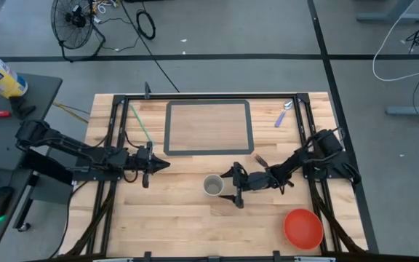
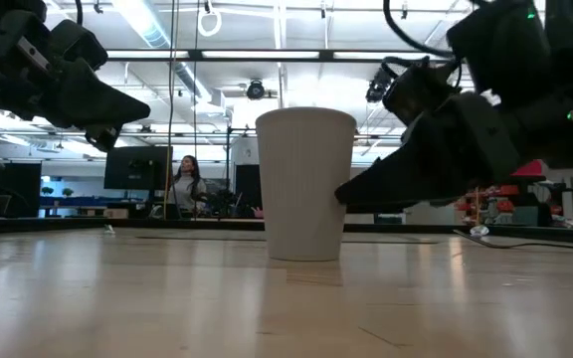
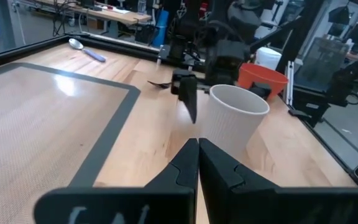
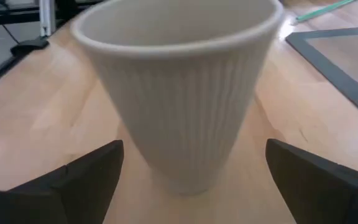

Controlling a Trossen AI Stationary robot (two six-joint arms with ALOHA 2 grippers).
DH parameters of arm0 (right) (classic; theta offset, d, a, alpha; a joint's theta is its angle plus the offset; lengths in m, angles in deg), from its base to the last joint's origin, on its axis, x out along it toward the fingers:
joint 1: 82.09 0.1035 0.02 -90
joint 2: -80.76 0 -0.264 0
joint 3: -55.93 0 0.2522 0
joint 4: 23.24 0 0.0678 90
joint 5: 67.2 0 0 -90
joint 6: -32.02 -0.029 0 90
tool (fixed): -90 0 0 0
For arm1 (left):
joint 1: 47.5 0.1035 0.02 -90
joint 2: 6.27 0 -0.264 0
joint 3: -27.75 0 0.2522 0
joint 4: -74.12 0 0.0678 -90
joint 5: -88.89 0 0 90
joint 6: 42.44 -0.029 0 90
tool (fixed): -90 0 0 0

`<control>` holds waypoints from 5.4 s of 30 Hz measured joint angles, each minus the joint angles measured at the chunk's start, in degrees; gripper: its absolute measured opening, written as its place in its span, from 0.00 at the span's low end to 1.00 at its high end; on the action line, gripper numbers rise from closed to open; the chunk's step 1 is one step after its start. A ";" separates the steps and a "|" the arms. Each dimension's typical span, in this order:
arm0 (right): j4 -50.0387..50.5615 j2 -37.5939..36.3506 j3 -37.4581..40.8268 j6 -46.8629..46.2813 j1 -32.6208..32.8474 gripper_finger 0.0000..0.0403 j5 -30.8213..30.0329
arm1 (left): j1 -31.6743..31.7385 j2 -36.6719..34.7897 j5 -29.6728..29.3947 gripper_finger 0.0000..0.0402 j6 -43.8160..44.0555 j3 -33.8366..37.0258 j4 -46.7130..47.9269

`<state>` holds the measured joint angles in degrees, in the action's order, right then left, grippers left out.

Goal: Pick & Place Utensil
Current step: Put the white cup on the transparent mat

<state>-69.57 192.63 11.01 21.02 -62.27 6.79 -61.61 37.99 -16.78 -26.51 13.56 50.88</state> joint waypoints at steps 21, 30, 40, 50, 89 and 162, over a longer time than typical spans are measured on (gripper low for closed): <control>-7.99 11.65 -12.40 6.15 -1.88 0.98 3.02 | 0.00 0.06 -0.10 0.03 0.33 0.00 -0.89; -8.26 11.67 -12.72 4.86 -2.28 0.92 4.67 | 0.00 0.06 -0.18 0.03 0.28 0.00 -0.86; -7.17 9.21 -12.72 5.92 -2.13 0.81 5.10 | 0.00 0.06 -0.73 0.03 0.28 0.00 -0.88; 7.28 -8.17 -12.72 11.63 -5.22 0.81 -5.40 | 0.00 0.06 -2.17 0.03 0.26 0.00 -0.86; 21.87 -5.02 -15.57 -5.29 -48.85 0.81 -17.49 | 0.05 0.01 -4.25 0.03 0.44 0.00 -0.93; 11.14 -2.63 -11.39 2.30 -47.56 0.81 -13.74 | 29.53 34.19 4.45 0.03 1.36 -20.52 -21.08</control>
<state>-58.43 190.01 -0.38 23.31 -109.83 -6.96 -32.08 72.18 -12.33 -25.16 -6.96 29.80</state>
